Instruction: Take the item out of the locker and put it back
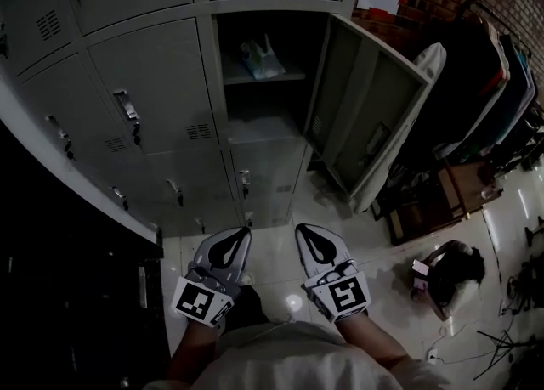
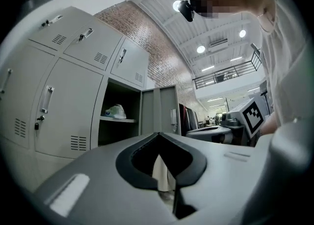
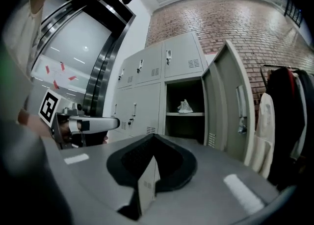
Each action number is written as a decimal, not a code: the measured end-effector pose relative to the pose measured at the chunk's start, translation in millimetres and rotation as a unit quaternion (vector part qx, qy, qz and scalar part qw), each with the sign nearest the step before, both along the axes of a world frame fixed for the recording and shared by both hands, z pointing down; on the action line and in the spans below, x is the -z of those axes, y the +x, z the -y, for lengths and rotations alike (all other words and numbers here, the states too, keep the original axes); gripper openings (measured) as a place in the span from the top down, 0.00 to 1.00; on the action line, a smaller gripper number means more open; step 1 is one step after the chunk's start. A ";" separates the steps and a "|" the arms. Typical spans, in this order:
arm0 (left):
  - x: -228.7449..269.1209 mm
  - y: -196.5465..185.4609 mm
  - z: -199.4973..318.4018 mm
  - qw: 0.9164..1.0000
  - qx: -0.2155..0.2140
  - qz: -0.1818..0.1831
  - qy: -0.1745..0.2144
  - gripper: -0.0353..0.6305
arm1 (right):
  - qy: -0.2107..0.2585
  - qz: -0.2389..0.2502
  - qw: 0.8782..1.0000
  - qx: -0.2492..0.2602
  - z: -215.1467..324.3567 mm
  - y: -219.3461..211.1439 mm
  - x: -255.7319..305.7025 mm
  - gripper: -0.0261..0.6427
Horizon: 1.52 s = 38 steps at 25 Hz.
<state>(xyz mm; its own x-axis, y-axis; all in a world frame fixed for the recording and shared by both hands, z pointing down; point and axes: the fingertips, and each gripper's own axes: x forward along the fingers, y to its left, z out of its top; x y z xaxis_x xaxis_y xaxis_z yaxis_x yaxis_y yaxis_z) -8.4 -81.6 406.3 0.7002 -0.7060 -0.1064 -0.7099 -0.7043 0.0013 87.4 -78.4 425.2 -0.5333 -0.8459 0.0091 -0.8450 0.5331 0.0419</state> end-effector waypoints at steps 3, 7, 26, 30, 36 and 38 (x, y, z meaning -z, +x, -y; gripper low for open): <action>-9.2 18.4 -46.6 1.000 0.004 0.001 -0.011 0.95 | -0.009 0.002 1.000 0.002 -45.3 19.2 -5.2 0.96; -6.1 35.2 -95.7 1.000 0.002 0.004 -0.017 0.95 | -0.015 0.003 1.000 0.002 -89.6 36.0 -2.2 0.96; 20.8 13.7 -132.5 1.000 0.014 0.002 0.015 0.95 | 0.011 0.005 1.000 0.020 -124.9 5.8 22.5 0.96; 24.3 6.1 -130.7 1.000 0.019 0.001 0.019 0.95 | 0.013 -0.001 1.000 0.022 -124.0 1.6 23.4 0.96; 24.1 1.7 -127.7 1.000 0.024 0.005 0.019 0.95 | 0.009 -0.004 1.000 0.024 -121.3 1.1 21.8 0.96; 22.6 2.3 -128.6 1.000 0.023 0.005 0.017 0.95 | 0.009 -0.008 1.000 0.026 -121.4 1.3 19.6 0.96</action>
<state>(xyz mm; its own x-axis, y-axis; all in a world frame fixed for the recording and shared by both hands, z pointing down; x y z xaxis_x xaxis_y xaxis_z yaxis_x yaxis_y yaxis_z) -6.1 47.0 383.7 0.6681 -0.7338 -0.1234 -0.7416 -0.6702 -0.0300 88.8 43.0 405.5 -0.5758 -0.8176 0.0034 -0.8157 0.5747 0.0657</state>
